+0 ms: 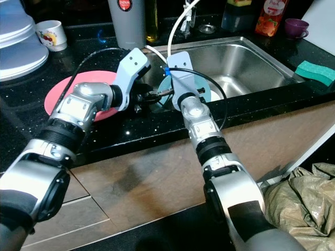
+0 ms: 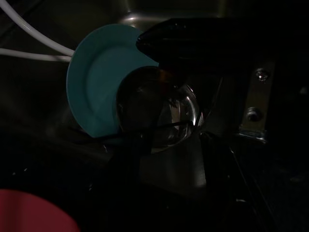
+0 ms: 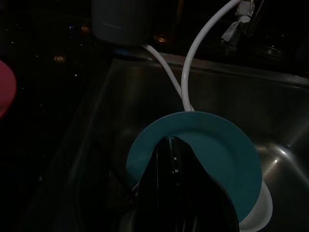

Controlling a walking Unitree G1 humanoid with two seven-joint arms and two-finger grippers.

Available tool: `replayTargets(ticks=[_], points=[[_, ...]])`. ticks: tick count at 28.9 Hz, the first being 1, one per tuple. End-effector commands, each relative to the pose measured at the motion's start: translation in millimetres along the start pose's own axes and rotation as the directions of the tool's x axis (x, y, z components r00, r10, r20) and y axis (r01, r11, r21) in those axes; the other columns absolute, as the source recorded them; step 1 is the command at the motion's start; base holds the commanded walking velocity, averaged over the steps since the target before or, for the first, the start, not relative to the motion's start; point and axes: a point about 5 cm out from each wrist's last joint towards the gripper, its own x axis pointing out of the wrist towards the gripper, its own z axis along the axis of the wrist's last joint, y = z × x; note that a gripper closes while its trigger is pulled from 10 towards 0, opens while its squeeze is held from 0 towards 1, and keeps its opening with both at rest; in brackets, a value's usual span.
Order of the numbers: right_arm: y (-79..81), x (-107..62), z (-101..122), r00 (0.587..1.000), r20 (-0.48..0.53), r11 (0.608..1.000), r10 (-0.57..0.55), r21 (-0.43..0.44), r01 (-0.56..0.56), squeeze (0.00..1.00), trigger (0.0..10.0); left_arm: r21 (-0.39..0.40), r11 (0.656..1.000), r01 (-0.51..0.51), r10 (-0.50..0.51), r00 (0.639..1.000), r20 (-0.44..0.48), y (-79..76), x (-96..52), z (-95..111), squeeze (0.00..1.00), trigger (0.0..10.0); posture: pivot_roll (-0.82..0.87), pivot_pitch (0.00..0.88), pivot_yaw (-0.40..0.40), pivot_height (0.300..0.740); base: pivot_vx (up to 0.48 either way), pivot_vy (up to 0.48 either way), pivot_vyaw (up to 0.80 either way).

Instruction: Kitchen organization

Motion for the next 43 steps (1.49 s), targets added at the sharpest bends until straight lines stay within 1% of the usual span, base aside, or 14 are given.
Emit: replayTargets(ticks=[1, 2, 3, 9, 10, 11, 12, 17, 18, 25, 26, 33, 38, 43], points=[[0.1, -1.2, -6, 1.0, -0.024, 1.0, 0.002, 0.014, -0.002, 0.0, 10.0, -0.011, 1.0, -0.015, 0.015, 1.0, -0.003, 2.0, -3.1, -3, 0.0, 10.0, 0.05, 0.131, -0.028, 0.74, 0.0, 0.0, 0.0], [0.4, -1.4, -6, 1.0, -0.026, 1.0, 0.003, 0.014, -0.003, 0.0, 10.0, -0.015, 1.0, -0.026, 0.026, 1.0, 0.002, 2.9, -3.6, -3, 0.0, 10.0, 0.05, 0.129, -0.028, 0.74, 0.0, 0.0, 0.0], [1.4, -1.8, -7, 1.0, -0.029, 1.0, 0.005, 0.014, -0.004, 1.0, 10.0, -0.025, 0.999, -0.035, 0.036, 0.999, 0.018, 4.4, -5.0, -2, 0.0, 10.0, 0.05, 0.129, -0.028, 0.74, 0.0, 0.0, 0.0], [0.9, -2.3, -7, 1.0, -0.027, 1.0, -0.003, 0.019, 0.004, 1.0, 10.0, -0.025, 0.998, -0.056, 0.057, 0.997, 0.057, 6.6, -6.8, 3, 0.0, 10.0, 0.05, 0.12, -0.03, 0.74, 0.0, 0.0, 0.0], [0.1, -2.3, -6, 1.0, -0.021, 1.0, -0.009, 0.023, 0.009, 0.56, 10.0, -0.025, 0.997, -0.071, 0.072, 0.995, 0.069, 8.3, -7.5, 5, 0.0, 10.0, 0.04, 0.111, -0.031, 0.74, 0.0, 0.0, 0.0], [-0.4, -2.2, -5, 1.0, -0.017, 1.0, -0.013, 0.027, 0.013, 0.56, 10.0, -0.025, 0.996, -0.08, 0.082, 0.994, 0.076, 9.4, -7.9, 6, 0.0, 10.0, 0.04, 0.111, -0.031, 0.74, 0.0, 0.0, 0.0], [-1.3, -2.2, -4, 1.0, -0.009, 0.999, -0.017, 0.036, 0.017, 0.0, 10.0, -0.02, 0.995, -0.096, 0.098, 0.991, 0.09, 11.5, -9.2, 9, 0.0, 10.0, 0.04, 0.112, -0.032, 0.74, 0.0, 0.0, 0.0], [-14.8, -6.2, 18, 0.995, 0.094, 0.982, -0.043, 0.189, 0.024, 0.0, 10.0, -0.043, 0.921, -0.387, 0.385, 0.892, 0.235, 50.2, -56.3, 38, 0.0, 10.0, 0.05, 0.112, -0.036, 0.74, 0.0, 0.0, 0.0], [-14.8, -6.2, 18, 0.995, 0.094, 0.982, -0.043, 0.189, 0.024, 0.0, 10.0, -0.043, 0.921, -0.387, 0.385, 0.892, 0.235, 50.2, -56.3, 38, 0.0, 10.0, 0.05, 0.112, -0.036, 0.74, 0.0, 0.0, 0.0], [-7.2, -14.0, 13, 0.993, 0.11, 0.969, 0.035, 0.238, -0.061, 0.0, 10.0, -0.128, 0.773, -0.621, 0.634, 0.759, 0.146, 87.1, -140.9, 12, 0.0, 10.0, 0.07, 0.113, -0.053, 0.74, 0.0, 0.0, 0.0], [-5.3, -14.4, 10, 0.993, 0.106, 0.968, 0.043, 0.24, -0.067, 0.0, 10.0, -0.181, 0.751, -0.635, 0.658, 0.742, 0.128, 89.5, -151.9, 6, 1.0, 10.0, 0.08, 0.115, -0.058, 0.74, 0.0, 0.0, 0.0], [5.5, -16.5, 12, 0.992, 0.106, 0.957, 0.072, 0.271, -0.099, 0.0, 10.0, -0.428, 0.646, -0.632, 0.725, 0.684, 0.086, 84.0, -171.3, -12, 1.0, 10.0, 0.08, 0.123, -0.057, 0.74, 0.0, 0.0, 0.0], [10.5, -19.2, 13, 0.989, 0.107, 0.951, 0.099, 0.283, -0.126, 0.0, 10.0, -0.508, 0.573, -0.643, 0.746, 0.666, -0.003, 79.2, -175.0, -30, 1.0, 10.0, 0.08, 0.123, -0.06, 0.74, 0.0, 0.0, 0.0], [11.8, -19.8, 12, 0.988, 0.104, 0.948, 0.112, 0.288, -0.138, 0.0, 10.0, -0.527, 0.556, -0.643, 0.732, 0.679, -0.056, 75.8, -176.0, -38, 1.0, 10.0, 0.08, 0.123, -0.061, 0.74, 0.0, 0.0, 0.0]])
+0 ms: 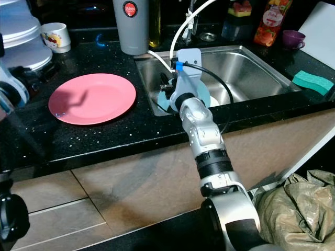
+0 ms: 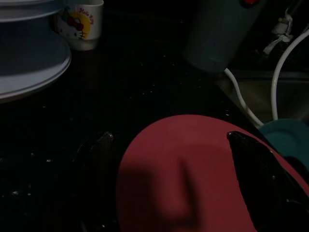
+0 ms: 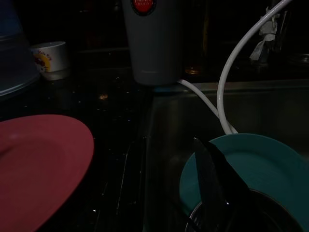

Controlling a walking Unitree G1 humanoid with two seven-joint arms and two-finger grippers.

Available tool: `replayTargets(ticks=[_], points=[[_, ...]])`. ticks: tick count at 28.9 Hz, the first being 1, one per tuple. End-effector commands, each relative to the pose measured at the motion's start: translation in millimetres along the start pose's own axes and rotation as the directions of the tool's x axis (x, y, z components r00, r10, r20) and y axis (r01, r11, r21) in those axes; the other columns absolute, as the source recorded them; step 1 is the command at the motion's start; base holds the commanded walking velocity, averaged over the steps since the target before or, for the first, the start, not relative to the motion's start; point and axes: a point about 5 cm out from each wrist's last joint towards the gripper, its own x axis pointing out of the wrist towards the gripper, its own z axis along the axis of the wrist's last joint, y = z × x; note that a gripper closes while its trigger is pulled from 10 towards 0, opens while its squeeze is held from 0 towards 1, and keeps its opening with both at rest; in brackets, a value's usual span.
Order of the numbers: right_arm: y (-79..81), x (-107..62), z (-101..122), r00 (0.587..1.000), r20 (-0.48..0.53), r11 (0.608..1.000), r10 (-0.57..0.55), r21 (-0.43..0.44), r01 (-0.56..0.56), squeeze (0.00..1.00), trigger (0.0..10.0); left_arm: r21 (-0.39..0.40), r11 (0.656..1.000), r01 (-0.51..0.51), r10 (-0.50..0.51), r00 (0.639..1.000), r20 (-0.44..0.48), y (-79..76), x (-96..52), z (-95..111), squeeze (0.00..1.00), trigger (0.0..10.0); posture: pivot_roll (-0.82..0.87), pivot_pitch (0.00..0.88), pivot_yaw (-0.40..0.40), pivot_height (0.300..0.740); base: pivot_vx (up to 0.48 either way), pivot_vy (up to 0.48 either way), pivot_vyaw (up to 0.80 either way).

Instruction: Kitchen organization

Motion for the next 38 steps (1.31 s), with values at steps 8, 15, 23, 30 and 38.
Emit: replayTargets(ticks=[8, 15, 23, 30, 38], points=[[7.0, -4.3, -5, 0.998, -0.034, 0.998, 0.052, 0.038, -0.05, 0.0, 10.0, -0.029, 0.99, -0.136, 0.129, 0.979, -0.159, 15.5, -11.2, -32, 1.0, 10.0, 0.08, 0.125, -0.057, 0.74, 0.0, 0.0, 0.0], [14.4, -6.8, -8, 0.993, -0.05, 0.994, 0.109, 0.033, -0.108, 0.0, 10.0, -0.107, 0.966, -0.236, 0.21, 0.955, -0.209, 27.7, -17.3, -40, 0.0, 10.0, 0.09, 0.126, -0.06, 0.74, 0.0, 0.0, 0.0], [15.5, -6.2, -6, 0.992, -0.052, 0.993, 0.114, 0.035, -0.113, 0.0, 10.0, -0.287, 0.941, -0.181, 0.091, 0.95, -0.3, 12.7, -6.6, -59, 0.0, 10.0, 0.08, 0.126, -0.056, 0.74, 0.0, 0.0, 0.0], [14.7, -5.7, -5, 0.992, -0.054, 0.993, 0.113, 0.048, -0.11, 0.0, 10.0, -0.332, 0.937, -0.104, -0.014, 0.942, -0.335, -10.0, 8.7, -63, 0.0, 10.0, 0.08, 0.129, -0.05, 0.74, 0.0, 0.0, 0.0], [12.4, -6.2, -2, 0.992, -0.052, 0.993, 0.112, 0.052, -0.109, 0.0, 10.0, -0.458, 0.886, -0.072, -0.12, 0.919, -0.375, -36.4, 21.7, -71, 0.0, 10.0, 0.08, 0.126, -0.041, 0.74, 0.0, 0.0, 0.0]])
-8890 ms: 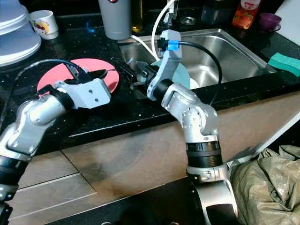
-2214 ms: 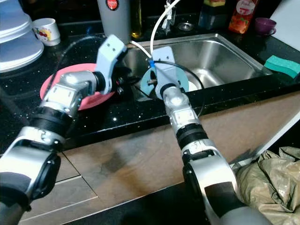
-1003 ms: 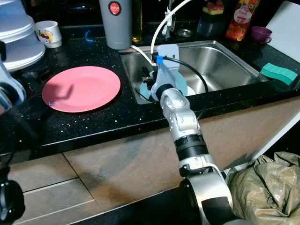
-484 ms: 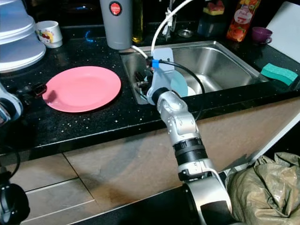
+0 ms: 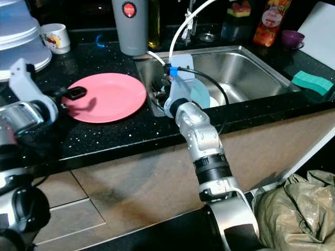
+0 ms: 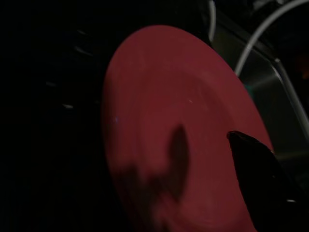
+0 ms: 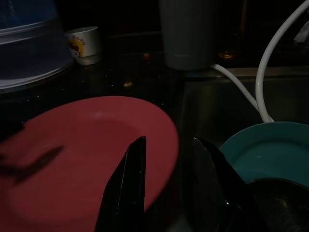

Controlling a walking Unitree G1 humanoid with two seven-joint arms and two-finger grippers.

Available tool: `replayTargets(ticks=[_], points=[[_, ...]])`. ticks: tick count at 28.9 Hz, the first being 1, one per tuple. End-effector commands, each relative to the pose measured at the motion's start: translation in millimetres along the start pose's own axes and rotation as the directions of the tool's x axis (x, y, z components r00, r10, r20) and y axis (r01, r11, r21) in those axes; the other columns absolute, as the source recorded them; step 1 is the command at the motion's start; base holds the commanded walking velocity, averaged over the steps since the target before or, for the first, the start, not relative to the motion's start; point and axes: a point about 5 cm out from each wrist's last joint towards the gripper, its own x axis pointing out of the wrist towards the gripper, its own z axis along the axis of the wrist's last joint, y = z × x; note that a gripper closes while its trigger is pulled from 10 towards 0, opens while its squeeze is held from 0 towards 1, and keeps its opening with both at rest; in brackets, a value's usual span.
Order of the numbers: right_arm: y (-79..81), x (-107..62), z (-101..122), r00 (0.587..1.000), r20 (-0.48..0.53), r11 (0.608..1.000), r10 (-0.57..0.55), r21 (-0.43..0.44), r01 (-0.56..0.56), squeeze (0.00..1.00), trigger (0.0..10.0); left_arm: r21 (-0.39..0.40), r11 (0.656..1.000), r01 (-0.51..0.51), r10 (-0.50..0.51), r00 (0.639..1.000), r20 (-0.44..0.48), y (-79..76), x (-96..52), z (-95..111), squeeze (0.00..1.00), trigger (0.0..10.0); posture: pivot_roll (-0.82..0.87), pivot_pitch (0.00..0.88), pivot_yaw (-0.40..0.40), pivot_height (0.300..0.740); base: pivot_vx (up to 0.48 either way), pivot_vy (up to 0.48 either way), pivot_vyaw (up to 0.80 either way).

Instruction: Kitchen organization

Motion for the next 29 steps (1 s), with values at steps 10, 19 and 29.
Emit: replayTargets(ticks=[10, 19, 29], points=[[-1.9, -1.1, 2, 1.0, -0.001, 1.0, 0.003, 0.023, -0.003, 0.0, 10.0, -0.106, 0.991, -0.077, 0.076, 0.997, -0.022, 17.9, 2.4, -8, 0.0, 0.0, 0.08, 0.13, -0.039, 0.74, 0.0, 0.0, 0.0], [0.2, -0.3, 0, 1.0, -0.011, 0.998, 0.012, 0.06, -0.011, 0.0, 10.0, -0.197, 0.974, -0.113, 0.121, 0.992, 0.025, 32.8, -9.4, -5, 0.0, 0.0, 0.09, 0.133, -0.046, 0.74, 0.0, 0.0, 0.0], [-2.8, 0.1, 4, 1.0, 0.001, 0.993, 0.001, 0.117, -0.001, 0.0, 10.0, 0.116, 0.983, -0.14, 0.117, 0.976, 0.186, 37.5, -20.8, 8, 0.0, 0.0, 0.09, 0.141, -0.043, 0.74, 0.0, 0.0, 0.0]])
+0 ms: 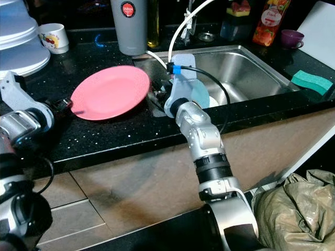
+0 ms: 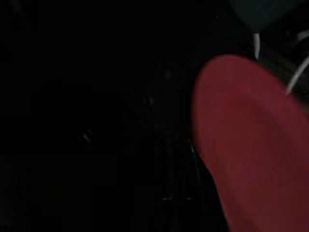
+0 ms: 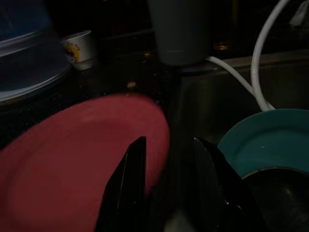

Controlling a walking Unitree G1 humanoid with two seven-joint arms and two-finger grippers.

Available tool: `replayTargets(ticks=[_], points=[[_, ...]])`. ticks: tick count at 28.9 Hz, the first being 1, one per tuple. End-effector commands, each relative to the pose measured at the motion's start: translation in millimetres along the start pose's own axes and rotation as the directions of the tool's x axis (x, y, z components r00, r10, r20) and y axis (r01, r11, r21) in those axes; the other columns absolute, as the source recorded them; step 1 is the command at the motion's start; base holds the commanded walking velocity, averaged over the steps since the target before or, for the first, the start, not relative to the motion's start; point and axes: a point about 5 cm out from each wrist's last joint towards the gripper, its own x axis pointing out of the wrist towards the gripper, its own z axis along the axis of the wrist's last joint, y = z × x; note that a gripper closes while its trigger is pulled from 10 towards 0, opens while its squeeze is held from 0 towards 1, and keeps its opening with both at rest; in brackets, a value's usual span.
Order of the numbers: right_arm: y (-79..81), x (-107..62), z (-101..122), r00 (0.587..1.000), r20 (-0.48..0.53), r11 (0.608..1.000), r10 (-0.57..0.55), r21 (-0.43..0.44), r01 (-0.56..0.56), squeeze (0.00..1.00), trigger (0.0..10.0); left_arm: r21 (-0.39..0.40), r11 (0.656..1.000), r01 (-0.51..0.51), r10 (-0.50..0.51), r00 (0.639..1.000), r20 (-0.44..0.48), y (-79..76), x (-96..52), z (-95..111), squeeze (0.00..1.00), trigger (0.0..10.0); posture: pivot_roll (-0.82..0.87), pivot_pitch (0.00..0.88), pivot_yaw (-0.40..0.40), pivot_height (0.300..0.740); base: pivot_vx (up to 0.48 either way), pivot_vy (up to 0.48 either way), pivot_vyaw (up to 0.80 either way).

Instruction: Kitchen organization

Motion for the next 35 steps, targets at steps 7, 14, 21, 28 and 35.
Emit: replayTargets(ticks=[7, 14, 21, 28, 35], points=[[1.8, 2.1, 17, 0.998, 0.052, 0.989, 0.024, 0.144, -0.031, 0.0, 10.0, 0.276, 0.961, -0.004, -0.029, 0.993, 0.117, -0.1, -10.1, 9, 0.0, 0.0, 0.09, 0.139, -0.046, 0.74, 0.0, 0.0, 0.0], [3.2, 1.1, 19, 0.997, 0.061, 0.98, 0.05, 0.188, -0.06, 0.0, 10.0, 0.202, 0.979, 0.003, -0.024, 0.995, 0.1, 1.5, -12.0, 5, 0.0, 0.0, 0.09, 0.141, -0.051, 0.74, 0.0, 0.0, 0.0], [3.5, 0.9, 20, 0.997, 0.062, 0.979, 0.052, 0.192, -0.063, 0.0, 10.0, 0.258, 0.966, 0.032, -0.048, 0.997, 0.054, -17.7, -8.7, -8, 1.0, 10.0, 0.08, 0.14, -0.046, 0.74, 0.0, 0.0, 0.0], [3.5, -0.3, 20, 0.996, 0.061, 0.98, 0.059, 0.189, -0.069, 0.0, 10.0, 0.287, 0.958, -0.012, 0.002, 0.999, 0.037, -17.8, -8.2, -8, 1.0, 10.0, 0.08, 0.138, -0.043, 0.74, 0.0, 0.0, 0.0], [3.7, -0.1, 17, 0.997, 0.041, 0.976, 0.072, 0.201, -0.078, 0.0, 10.0, 0.285, 0.958, -0.038, 0.039, 0.999, 0.001, -13.8, -8.1, -11, 1.0, 10.0, 0.08, 0.139, -0.041, 0.74, 0.0, 0.0, 0.0]])
